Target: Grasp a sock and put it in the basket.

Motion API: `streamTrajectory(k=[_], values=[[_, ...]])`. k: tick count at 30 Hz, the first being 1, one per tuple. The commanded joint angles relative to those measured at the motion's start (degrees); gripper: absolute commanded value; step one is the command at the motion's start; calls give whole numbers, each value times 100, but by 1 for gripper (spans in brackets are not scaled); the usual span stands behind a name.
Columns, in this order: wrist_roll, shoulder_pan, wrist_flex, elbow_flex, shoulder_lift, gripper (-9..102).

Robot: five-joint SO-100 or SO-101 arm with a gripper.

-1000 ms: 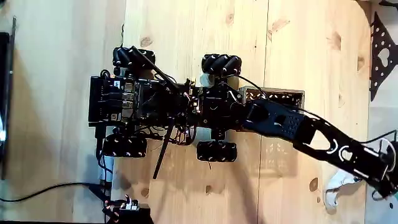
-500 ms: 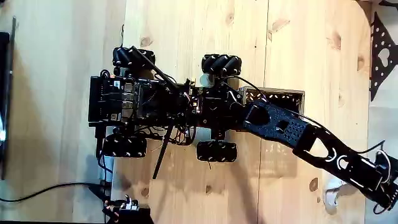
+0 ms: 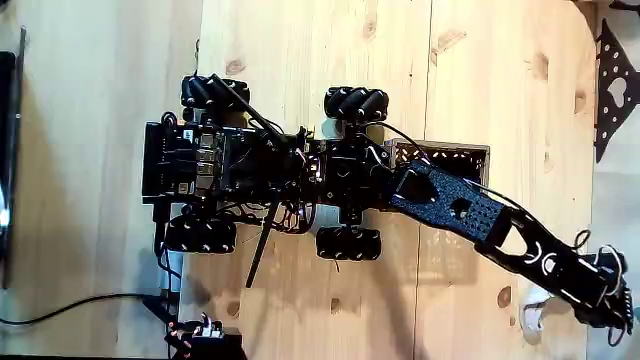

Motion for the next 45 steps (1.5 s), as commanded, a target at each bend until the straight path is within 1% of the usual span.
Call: streamTrajectory(k=[1, 10, 13, 15, 20, 25, 33, 38, 45], values=[[-264, 44, 53, -246, -35, 0], [-492, -35, 1266, -246, 272, 0], [-510, -88, 1485, -246, 290, 0], [-650, -114, 1433, -246, 193, 0], [-1134, -158, 905, -246, -316, 0], [-1160, -70, 422, -255, -756, 0], [-1204, 18, 272, -255, -967, 0], [-1292, -26, 378, -255, -923, 0], [-1389, -79, 1134, -255, -729, 0]])
